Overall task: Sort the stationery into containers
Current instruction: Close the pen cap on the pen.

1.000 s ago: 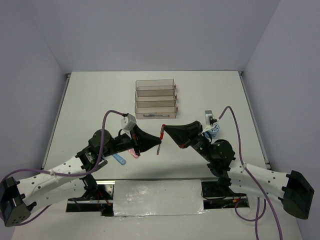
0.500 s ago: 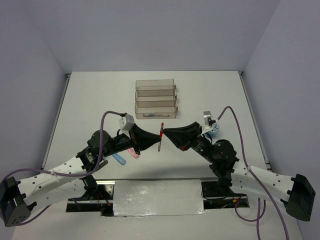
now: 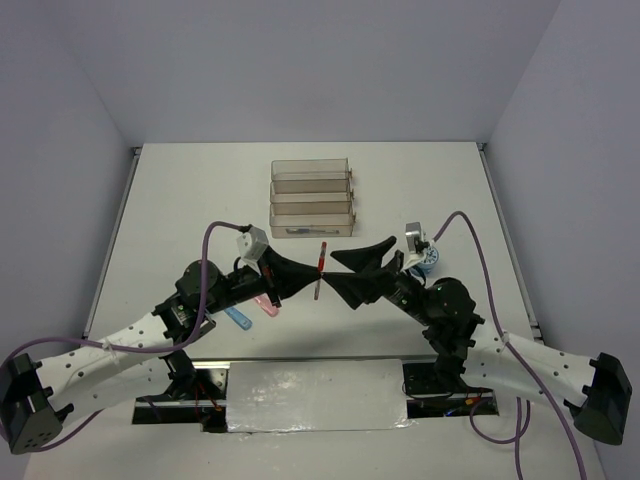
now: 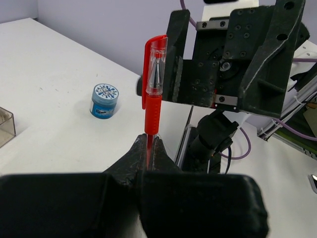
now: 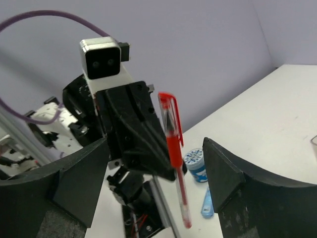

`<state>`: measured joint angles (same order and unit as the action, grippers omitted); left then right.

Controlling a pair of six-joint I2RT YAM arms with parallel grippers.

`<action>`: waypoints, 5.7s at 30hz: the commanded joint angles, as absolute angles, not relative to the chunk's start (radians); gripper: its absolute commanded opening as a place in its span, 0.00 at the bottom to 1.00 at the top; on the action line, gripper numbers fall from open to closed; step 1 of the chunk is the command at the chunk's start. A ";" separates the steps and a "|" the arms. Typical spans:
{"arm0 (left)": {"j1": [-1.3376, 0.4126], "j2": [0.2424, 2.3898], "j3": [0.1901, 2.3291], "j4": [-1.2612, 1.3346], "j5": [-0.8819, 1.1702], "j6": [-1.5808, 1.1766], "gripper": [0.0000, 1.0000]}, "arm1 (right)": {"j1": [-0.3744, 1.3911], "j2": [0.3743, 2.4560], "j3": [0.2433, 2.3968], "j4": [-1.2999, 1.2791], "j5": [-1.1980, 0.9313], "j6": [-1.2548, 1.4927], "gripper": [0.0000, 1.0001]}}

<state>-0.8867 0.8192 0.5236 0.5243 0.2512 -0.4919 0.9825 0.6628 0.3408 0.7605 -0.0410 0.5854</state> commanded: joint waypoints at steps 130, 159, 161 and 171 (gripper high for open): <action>-0.868 0.802 0.710 0.431 0.259 -0.411 0.03 | 0.901 0.897 0.509 0.497 -0.077 0.417 0.00; -0.890 1.015 0.554 0.894 0.523 -0.638 0.93 | 0.864 0.810 0.469 0.925 -0.132 0.514 0.00; -0.893 1.031 0.571 0.894 0.525 -0.634 0.84 | 0.862 0.819 0.471 0.937 -0.135 0.522 0.00; -0.893 1.046 0.586 0.900 0.511 -0.620 0.66 | 0.864 0.856 0.479 1.006 -0.158 0.552 0.00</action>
